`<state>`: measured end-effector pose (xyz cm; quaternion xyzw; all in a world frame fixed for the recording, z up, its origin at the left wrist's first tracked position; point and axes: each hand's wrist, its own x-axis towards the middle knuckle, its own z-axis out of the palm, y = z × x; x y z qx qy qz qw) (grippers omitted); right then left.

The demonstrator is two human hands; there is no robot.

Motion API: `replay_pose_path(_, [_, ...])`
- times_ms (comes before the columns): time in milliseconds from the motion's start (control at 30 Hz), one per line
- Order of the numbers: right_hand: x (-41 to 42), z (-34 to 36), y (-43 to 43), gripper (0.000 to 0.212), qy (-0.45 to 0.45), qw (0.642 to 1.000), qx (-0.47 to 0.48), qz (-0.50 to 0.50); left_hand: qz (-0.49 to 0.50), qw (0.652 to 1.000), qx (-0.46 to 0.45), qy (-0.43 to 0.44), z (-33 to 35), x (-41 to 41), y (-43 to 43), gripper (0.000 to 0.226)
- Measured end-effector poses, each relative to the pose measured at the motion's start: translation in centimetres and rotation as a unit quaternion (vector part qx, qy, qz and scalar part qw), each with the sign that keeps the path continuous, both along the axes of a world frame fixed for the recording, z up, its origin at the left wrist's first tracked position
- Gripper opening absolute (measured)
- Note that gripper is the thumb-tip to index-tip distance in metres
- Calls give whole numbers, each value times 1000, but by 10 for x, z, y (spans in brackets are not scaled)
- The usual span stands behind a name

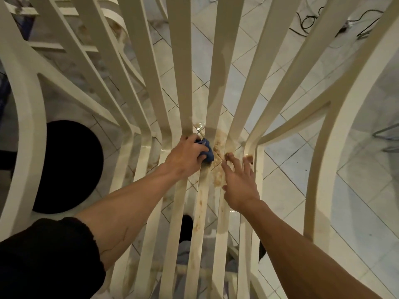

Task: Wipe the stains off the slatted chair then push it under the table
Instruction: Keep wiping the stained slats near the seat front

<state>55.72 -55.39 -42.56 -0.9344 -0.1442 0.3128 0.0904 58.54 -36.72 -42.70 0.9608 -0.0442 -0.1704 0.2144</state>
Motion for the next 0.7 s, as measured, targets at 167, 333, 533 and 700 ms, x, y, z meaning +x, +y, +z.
replay_pose_path(167, [-2,-1,0,83,6,1000,4,-5,55,995,-24,-77,-5,-8,-14,20])
replay_pose_path(333, [-2,0,0,81,10,1000,7,-6,34,999,-36,8,-8,-21,-11,25])
replay_pose_path(533, [-3,0,2,83,1,1000,10,-13,57,998,-39,0,-2,-12,-10,25])
replay_pose_path(700, [-3,0,0,81,7,1000,14,-14,74,995,-47,-44,-2,-5,-20,23])
